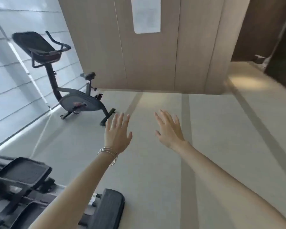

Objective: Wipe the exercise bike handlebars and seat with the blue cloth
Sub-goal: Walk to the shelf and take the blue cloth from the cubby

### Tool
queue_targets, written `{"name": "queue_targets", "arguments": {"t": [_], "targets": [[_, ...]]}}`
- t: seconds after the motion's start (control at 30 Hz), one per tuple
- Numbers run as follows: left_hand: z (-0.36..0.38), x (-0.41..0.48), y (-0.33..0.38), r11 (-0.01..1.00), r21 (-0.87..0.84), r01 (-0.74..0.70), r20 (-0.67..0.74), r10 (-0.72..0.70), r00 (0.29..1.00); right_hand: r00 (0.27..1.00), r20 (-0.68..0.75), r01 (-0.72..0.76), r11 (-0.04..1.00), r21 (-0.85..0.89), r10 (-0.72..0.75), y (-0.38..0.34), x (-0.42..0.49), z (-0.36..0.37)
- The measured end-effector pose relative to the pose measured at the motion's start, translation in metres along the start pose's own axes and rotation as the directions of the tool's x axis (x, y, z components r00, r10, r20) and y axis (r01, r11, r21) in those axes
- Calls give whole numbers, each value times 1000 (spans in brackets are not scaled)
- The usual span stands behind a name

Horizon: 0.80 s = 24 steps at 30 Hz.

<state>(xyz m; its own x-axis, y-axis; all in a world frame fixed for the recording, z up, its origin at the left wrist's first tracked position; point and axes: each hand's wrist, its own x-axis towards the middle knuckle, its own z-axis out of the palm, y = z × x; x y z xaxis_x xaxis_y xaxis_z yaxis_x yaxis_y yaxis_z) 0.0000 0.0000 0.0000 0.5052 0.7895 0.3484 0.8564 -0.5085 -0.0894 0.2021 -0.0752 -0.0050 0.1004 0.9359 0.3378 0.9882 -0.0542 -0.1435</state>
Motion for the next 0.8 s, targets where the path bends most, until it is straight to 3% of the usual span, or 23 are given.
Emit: {"name": "queue_targets", "arguments": {"t": [0.1, 0.23, 0.47, 0.8], "targets": [[38, -7, 45, 992, -66, -112, 118, 119, 986, 986, 98, -133, 989, -59, 138, 32, -50, 20], [85, -32, 125, 940, -173, -293, 233, 328, 915, 931, 185, -301, 949, -94, 314, 79, -135, 40], [120, -109, 264, 765, -358, -535, 339, 640, 689, 784, 258, -544, 826, -150, 564, 133, -285, 34], [84, -194, 440, 514, -424, -745, 281, 857, 431, 520, 194, -799, 554, -233, 832, 198, -479, -22]]}}
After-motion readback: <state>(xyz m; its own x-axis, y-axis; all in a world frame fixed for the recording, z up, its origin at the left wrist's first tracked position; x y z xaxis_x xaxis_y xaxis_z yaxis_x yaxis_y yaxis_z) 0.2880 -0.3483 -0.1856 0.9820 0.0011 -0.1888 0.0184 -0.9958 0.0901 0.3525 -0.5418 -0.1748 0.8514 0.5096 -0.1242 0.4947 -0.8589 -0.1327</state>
